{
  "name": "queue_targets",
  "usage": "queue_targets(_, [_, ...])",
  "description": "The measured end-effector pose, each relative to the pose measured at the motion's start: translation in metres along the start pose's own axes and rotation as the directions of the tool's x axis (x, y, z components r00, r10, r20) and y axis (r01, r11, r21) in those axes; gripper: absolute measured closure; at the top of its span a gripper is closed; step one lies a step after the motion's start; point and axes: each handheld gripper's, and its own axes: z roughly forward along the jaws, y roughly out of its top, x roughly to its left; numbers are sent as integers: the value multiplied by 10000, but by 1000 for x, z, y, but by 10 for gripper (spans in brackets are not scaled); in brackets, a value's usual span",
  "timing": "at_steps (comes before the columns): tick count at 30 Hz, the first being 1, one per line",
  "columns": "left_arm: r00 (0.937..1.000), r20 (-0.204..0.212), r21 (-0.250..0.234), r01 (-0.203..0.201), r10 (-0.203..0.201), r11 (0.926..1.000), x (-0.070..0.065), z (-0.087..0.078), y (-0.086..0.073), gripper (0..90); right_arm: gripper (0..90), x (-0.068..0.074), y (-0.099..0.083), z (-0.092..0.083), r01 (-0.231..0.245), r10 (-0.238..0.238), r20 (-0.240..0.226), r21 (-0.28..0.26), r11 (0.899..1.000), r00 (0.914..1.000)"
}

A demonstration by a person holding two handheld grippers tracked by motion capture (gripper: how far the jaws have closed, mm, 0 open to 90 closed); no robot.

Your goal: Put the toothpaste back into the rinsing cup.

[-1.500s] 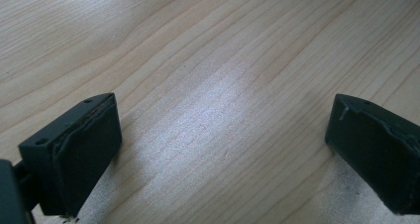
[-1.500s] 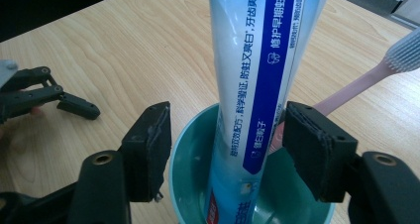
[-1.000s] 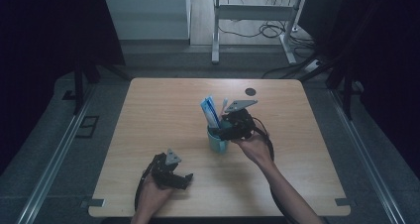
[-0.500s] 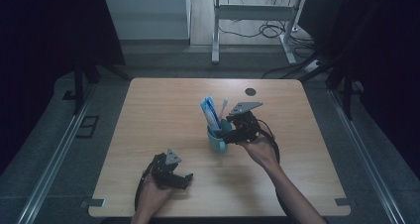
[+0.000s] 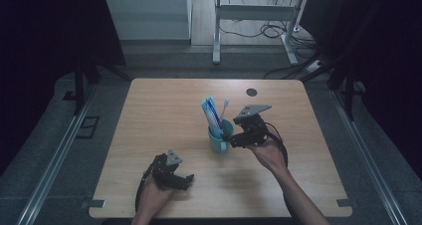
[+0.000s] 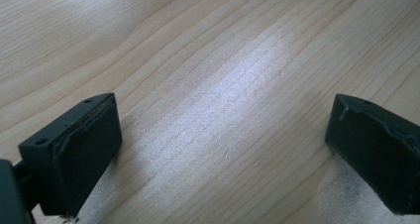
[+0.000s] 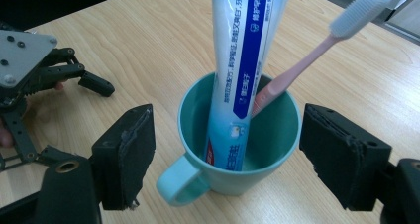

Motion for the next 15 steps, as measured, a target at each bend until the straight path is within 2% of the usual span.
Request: queue_targets(15, [10000, -1, -2, 3, -3, 10000, 0, 0, 0, 10, 168, -7, -14, -10, -182, 182, 135, 20, 9998, 9997])
